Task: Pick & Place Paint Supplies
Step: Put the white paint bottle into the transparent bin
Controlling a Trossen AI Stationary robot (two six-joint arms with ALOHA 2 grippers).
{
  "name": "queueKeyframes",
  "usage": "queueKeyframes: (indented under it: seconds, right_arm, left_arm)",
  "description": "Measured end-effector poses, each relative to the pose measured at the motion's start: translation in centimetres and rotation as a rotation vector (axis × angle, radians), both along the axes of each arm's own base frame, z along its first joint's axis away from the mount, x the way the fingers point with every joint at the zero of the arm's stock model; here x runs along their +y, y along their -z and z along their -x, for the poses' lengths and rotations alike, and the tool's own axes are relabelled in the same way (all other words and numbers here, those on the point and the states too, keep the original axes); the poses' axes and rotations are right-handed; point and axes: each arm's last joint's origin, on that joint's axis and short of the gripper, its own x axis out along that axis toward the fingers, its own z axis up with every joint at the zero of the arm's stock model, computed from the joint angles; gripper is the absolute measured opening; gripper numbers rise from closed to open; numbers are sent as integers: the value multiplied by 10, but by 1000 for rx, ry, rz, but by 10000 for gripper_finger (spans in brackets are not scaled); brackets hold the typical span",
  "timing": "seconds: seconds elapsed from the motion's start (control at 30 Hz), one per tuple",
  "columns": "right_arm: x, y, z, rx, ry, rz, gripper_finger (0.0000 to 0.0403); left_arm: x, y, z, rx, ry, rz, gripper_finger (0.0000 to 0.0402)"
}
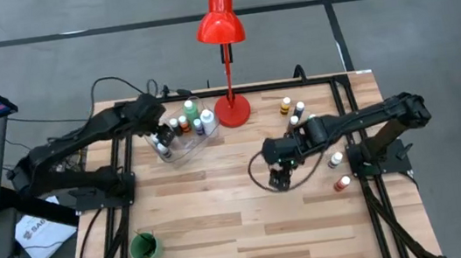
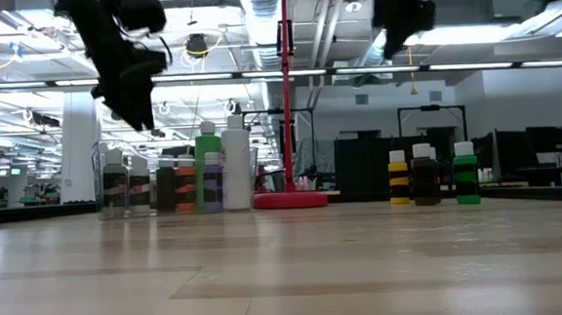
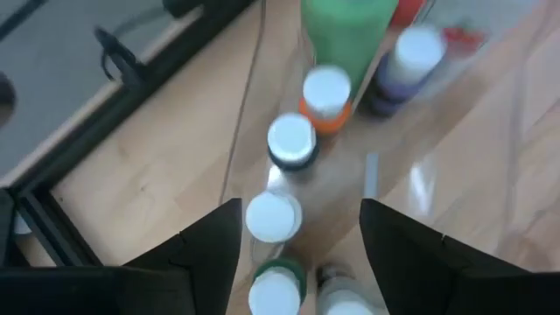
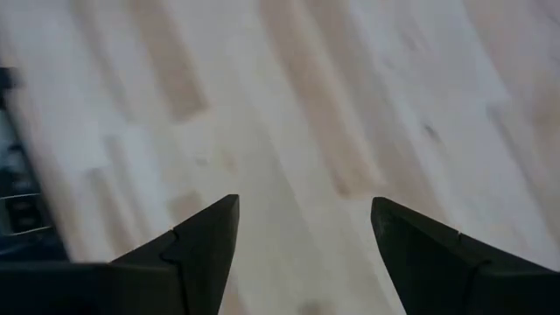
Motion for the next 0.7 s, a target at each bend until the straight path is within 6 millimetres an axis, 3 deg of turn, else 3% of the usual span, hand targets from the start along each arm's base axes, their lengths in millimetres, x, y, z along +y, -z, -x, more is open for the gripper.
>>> queueKeyframes:
  seconds: [0.33,0.6,0.7]
  right_arm:
    - [-55,7,22,263,241,166,256]
    - [-95,34,37,399,332,174,256]
    - [-100,34,51,398,375,150,256]
  left_arm:
    - [-13,-34,14,-285,37,-78,224]
    - [-19,-44,20,-380,81,-82,224]
    - [-22,-50,24,-424,91,-103,224]
